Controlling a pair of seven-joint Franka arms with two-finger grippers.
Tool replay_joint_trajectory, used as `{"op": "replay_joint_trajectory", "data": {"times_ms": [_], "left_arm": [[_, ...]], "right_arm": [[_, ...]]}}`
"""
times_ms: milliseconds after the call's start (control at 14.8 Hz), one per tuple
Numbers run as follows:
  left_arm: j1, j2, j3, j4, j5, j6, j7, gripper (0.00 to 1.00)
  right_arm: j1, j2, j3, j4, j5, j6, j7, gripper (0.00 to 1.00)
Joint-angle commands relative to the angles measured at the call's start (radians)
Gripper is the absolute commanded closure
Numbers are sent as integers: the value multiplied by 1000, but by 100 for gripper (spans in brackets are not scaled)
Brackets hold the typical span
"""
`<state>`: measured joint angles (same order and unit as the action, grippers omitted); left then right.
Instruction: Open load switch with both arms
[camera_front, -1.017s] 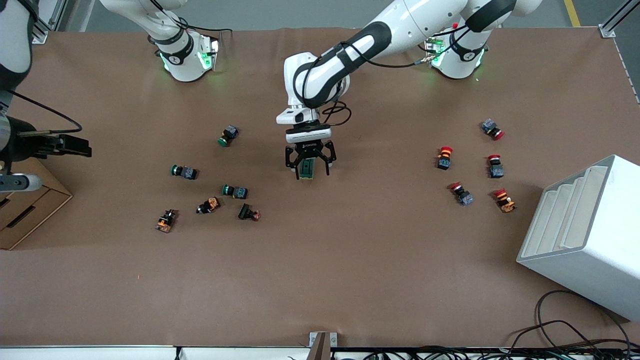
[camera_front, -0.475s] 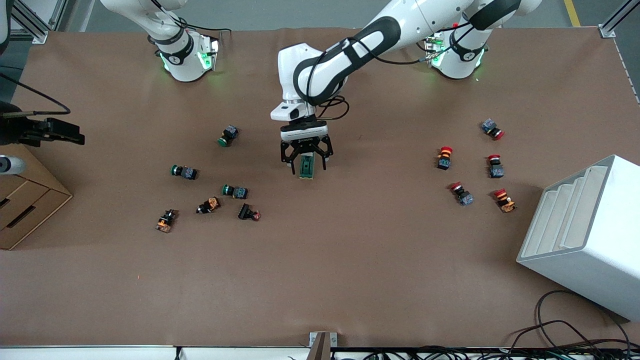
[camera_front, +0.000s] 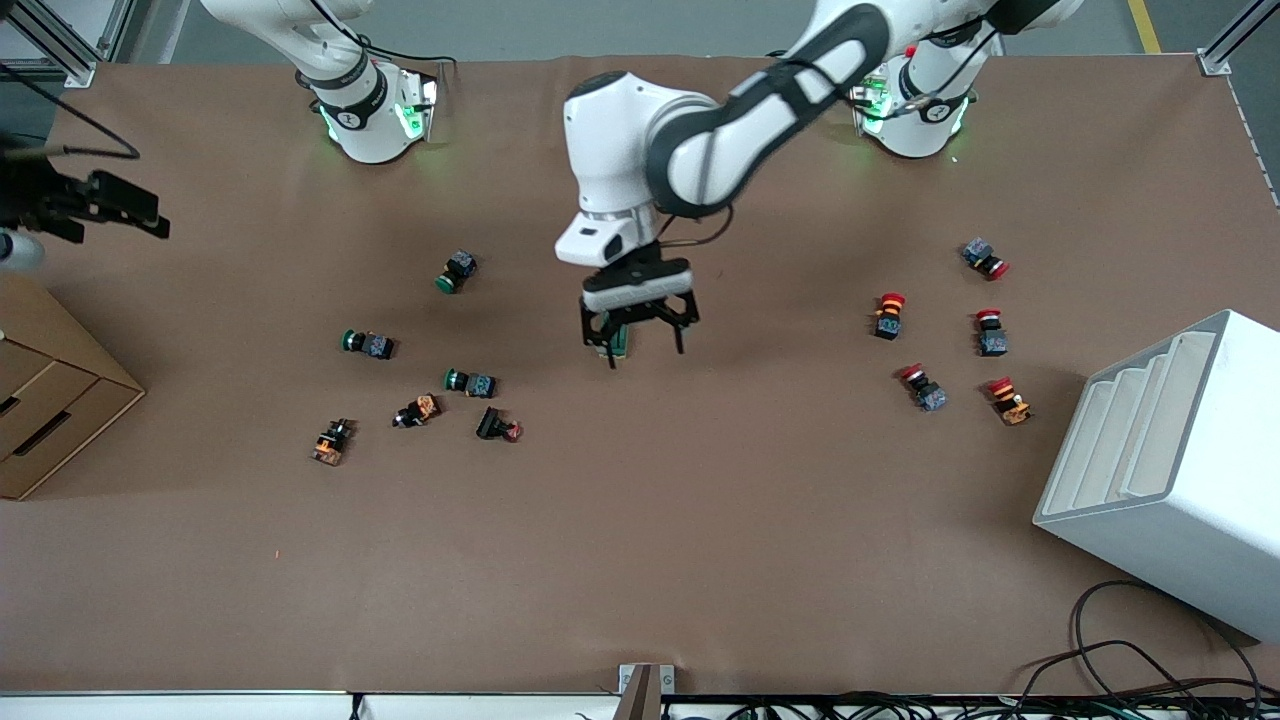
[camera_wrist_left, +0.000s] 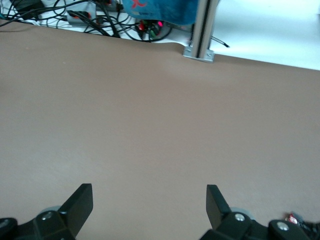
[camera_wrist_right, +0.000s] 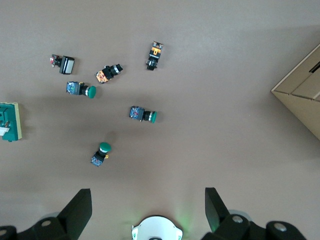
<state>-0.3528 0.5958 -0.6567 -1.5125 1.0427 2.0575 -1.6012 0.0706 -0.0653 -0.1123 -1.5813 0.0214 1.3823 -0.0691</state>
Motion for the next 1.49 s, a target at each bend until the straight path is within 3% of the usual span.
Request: {"op": "replay_joint_trajectory", "data": {"times_ms": [0, 203, 407, 746, 881, 949, 1085, 1220, 1424], "left_arm": [[90, -62, -6, 32, -163, -7, 185, 0], [216, -114, -6, 77, -337, -31, 399, 0], [316, -142, -8, 126, -462, -153, 677, 0], [424, -166, -11, 183, -506, -358, 860, 0], [503, -221, 9, 179, -617, -372, 1049, 0], [518, -261, 56, 175, -682, -373, 1140, 0], [477, -347, 263, 160, -856, -398, 1301, 0], [440, -402, 404, 153, -947, -469, 1413, 0], [437, -480, 456, 108, -951, -545, 1485, 0]], "right_arm": [[-22, -103, 9, -81, -6, 15, -23, 0], [-31, -111, 23, -81, -35, 10, -25, 0], [-54, -108, 52, -81, -34, 37, -23, 0], [-81, -105, 77, -83, -21, 55, -23, 0], [-95, -105, 98, -82, -21, 52, -23, 0], [-106, -106, 112, -81, -21, 49, -24, 0], [-106, -110, 117, -80, -24, 43, -26, 0], [-103, -111, 118, -78, -28, 34, -26, 0], [-98, -111, 117, -74, -29, 20, -26, 0]]}}
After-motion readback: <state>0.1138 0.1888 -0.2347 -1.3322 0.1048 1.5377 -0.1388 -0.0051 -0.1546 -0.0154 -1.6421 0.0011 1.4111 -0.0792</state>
